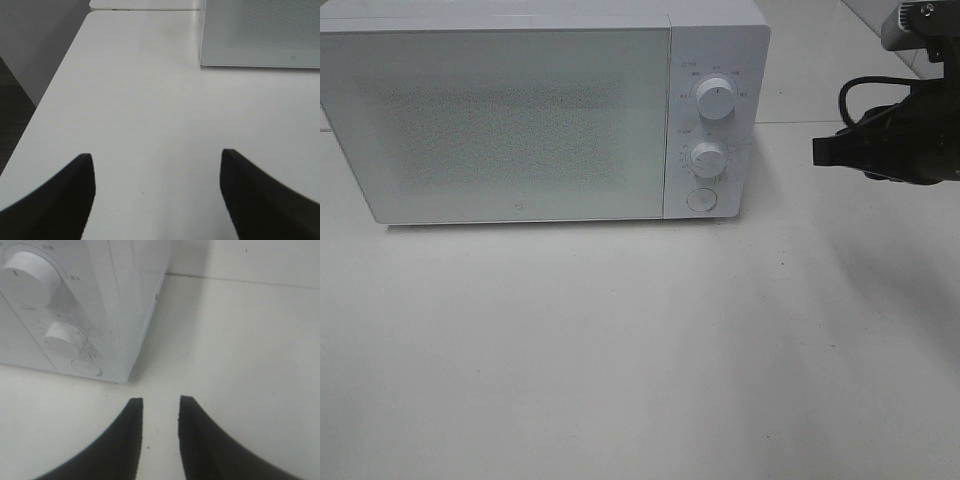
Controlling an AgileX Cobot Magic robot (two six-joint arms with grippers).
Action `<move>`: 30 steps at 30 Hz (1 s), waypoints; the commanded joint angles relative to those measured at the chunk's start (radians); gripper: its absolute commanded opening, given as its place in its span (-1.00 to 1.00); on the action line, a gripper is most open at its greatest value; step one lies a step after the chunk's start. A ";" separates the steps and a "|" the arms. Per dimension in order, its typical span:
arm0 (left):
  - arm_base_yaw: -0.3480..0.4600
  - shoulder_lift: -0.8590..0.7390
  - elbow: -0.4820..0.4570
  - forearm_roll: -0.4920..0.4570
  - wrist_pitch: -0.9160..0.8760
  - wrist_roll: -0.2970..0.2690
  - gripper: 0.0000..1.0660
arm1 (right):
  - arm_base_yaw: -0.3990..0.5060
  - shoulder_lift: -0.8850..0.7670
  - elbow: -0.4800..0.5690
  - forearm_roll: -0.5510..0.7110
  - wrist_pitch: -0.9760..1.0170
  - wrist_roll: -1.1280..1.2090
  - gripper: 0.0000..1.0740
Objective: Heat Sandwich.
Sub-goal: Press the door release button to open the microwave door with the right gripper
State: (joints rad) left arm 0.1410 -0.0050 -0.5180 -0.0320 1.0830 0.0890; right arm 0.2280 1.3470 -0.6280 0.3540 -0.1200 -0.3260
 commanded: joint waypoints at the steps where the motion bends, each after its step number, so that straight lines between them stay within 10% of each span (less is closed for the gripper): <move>1: -0.007 -0.016 0.002 0.004 -0.016 -0.007 0.27 | -0.069 -0.009 -0.062 -0.037 0.177 -0.008 -0.16; 8: -0.007 -0.016 0.002 0.004 -0.016 -0.007 0.27 | -0.217 -0.009 -0.159 -0.044 0.426 -0.006 0.31; 30: -0.007 -0.016 0.002 0.004 -0.016 -0.007 0.27 | -0.309 -0.012 -0.270 -0.278 0.935 0.124 0.33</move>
State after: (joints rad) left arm 0.1410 -0.0050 -0.5180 -0.0320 1.0830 0.0890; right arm -0.0750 1.3480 -0.8910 0.0900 0.7810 -0.2180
